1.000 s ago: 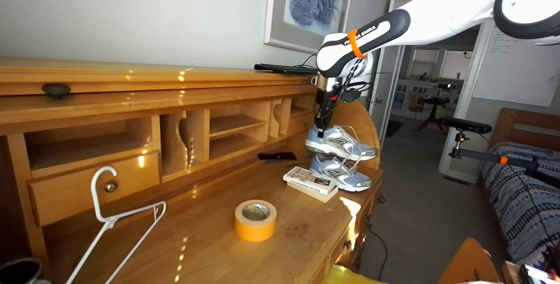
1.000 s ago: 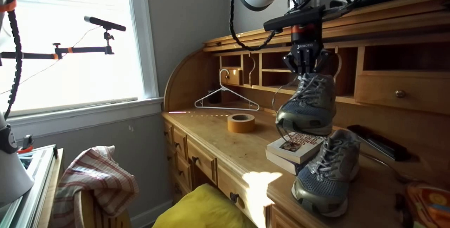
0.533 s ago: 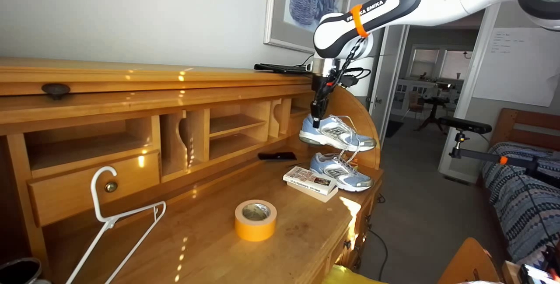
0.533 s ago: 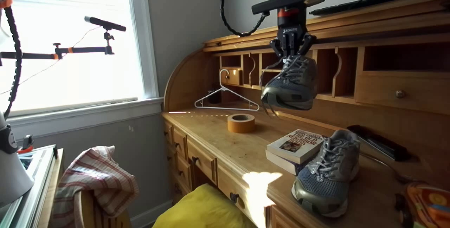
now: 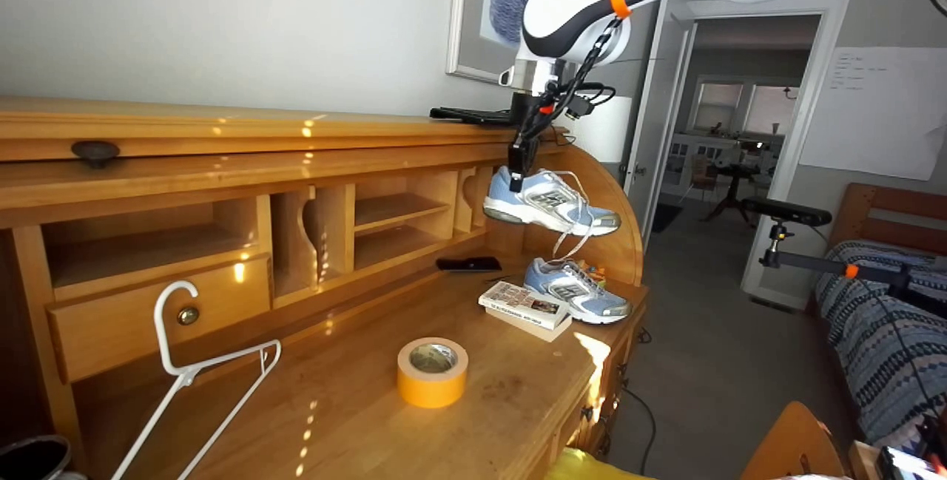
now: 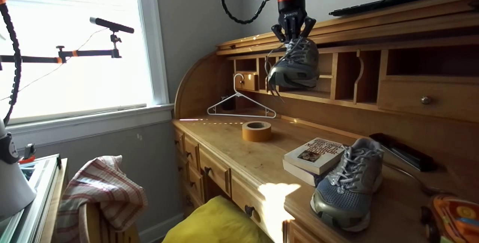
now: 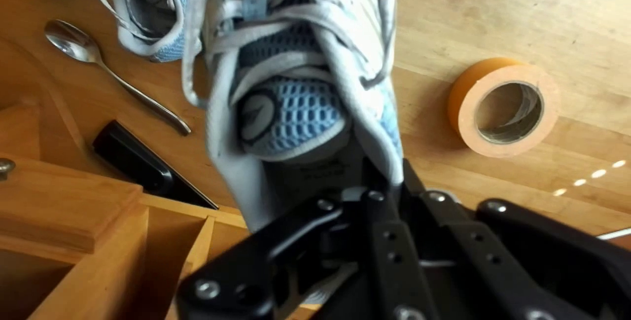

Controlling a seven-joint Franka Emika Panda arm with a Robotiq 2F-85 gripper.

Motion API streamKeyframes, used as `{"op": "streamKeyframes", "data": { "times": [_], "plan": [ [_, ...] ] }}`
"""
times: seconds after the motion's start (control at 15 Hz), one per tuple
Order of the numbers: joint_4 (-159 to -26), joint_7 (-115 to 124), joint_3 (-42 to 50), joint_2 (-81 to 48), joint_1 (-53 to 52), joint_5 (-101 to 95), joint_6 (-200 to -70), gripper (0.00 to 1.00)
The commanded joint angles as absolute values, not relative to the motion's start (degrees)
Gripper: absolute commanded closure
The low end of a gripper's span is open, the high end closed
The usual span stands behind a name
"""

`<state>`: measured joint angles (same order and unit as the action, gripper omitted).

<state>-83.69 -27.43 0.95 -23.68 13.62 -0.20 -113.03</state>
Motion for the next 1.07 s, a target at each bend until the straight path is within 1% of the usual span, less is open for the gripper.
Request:
{"op": "streamKeyframes", "data": {
  "times": [0.0,0.67,1.0],
  "plan": [
    [-88.32,-27.88,0.70,-18.25,11.85,0.10,-112.64,0.98],
    [-95.06,-28.78,0.34,-8.03,7.67,-0.54,-115.33,0.98],
    [-92.68,-28.13,0.87,-7.44,7.28,-0.33,-115.48,0.98]
  ]
}}
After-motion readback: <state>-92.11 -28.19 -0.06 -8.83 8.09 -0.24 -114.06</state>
